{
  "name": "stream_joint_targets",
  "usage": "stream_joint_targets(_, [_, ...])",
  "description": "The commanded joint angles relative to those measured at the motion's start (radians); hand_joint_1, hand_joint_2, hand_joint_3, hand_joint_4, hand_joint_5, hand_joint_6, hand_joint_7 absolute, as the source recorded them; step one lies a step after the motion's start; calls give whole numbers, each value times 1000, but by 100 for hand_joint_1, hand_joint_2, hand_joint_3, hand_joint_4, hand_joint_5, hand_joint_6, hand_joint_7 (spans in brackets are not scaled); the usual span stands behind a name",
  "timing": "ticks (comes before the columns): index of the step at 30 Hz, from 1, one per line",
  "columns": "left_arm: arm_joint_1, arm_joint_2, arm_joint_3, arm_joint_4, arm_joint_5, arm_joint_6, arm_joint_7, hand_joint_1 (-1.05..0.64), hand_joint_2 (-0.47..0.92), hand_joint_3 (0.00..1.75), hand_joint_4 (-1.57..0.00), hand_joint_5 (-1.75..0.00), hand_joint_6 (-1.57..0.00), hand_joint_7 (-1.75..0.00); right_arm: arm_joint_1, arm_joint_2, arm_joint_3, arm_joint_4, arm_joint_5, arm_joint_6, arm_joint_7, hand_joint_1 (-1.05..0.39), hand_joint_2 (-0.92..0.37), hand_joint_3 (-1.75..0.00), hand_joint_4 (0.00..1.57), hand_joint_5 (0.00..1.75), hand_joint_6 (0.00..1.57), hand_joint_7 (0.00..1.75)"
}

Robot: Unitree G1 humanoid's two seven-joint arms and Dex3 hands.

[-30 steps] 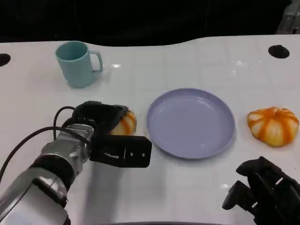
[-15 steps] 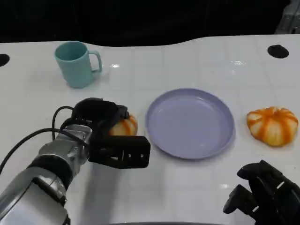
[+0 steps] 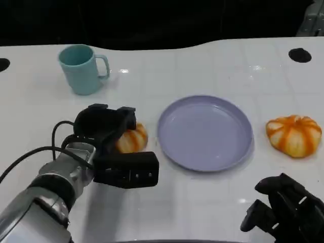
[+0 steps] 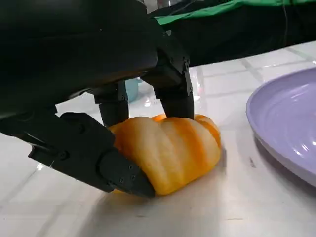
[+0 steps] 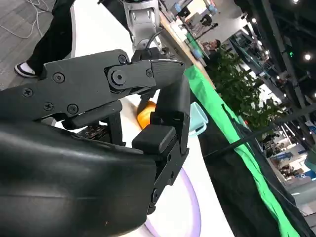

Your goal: Grasp the bread from the table and place it into the plate.

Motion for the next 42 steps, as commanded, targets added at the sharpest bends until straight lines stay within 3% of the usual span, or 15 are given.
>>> stream_joint_targets(1, [-17, 7, 71, -4, -65, -8, 39, -15, 91, 24, -85, -175, -62, -155, -2, -12, -13, 6, 6, -7, 3, -55, -92, -19, 58, 152, 70, 95])
stream_joint_targets(3, [-22, -11, 160, -11, -158, -24, -1, -11, 91, 31, -86, -175, -62, -170, -2, -11, -13, 5, 7, -6, 1, -55, -92, -20, 58, 151, 69, 94])
stream_joint_targets(4, [-25, -19, 205, -15, -206, -33, -25, -11, 83, 54, -88, -175, -65, -172, -1, -11, -13, 5, 8, -6, 2, -55, -92, -20, 58, 151, 70, 94])
stream_joint_targets(6, [-31, -29, 254, -23, -262, -42, -59, -10, 70, 80, -89, -175, -67, -174, -1, -10, -13, 5, 7, -6, 2, -54, -92, -20, 58, 151, 70, 94])
stream_joint_targets(17, [-87, -20, 246, -58, -254, -132, -71, -10, 52, 111, -86, -175, -70, -175, -1, -5, -1, 2, -11, -11, -14, -56, -92, -19, 58, 151, 71, 94])
stream_joint_targets(23, [-138, -37, 213, -81, -215, -192, -39, -11, 49, 109, -92, -175, -70, -175, 1, -7, 2, -5, -7, -4, -22, -55, -92, -19, 59, 150, 72, 93])
stream_joint_targets(27, [-166, -52, 168, -89, -165, -229, -19, -12, 39, 125, -95, -175, -74, -175, -1, -5, 3, -2, -7, -8, -20, -55, -92, -20, 60, 151, 72, 93])
stream_joint_targets(34, [-195, -87, 93, -89, -96, -289, -19, -13, 35, 129, -98, -175, -76, -175, 6, 3, 11, -12, -5, -1, -39, -55, -92, -16, 59, 148, 72, 91])
stream_joint_targets(38, [-208, -111, 54, -77, -63, -310, -18, -12, 36, 122, -98, -175, -79, -175, 9, 2, 15, -17, -8, -3, -40, -53, -92, -18, 61, 147, 73, 89])
stream_joint_targets(42, [-223, -133, 24, -60, -41, -286, -52, -16, 49, 105, -97, -175, -78, -175, 11, 4, 16, -18, -7, -6, -42, -53, -92, -20, 62, 146, 74, 88])
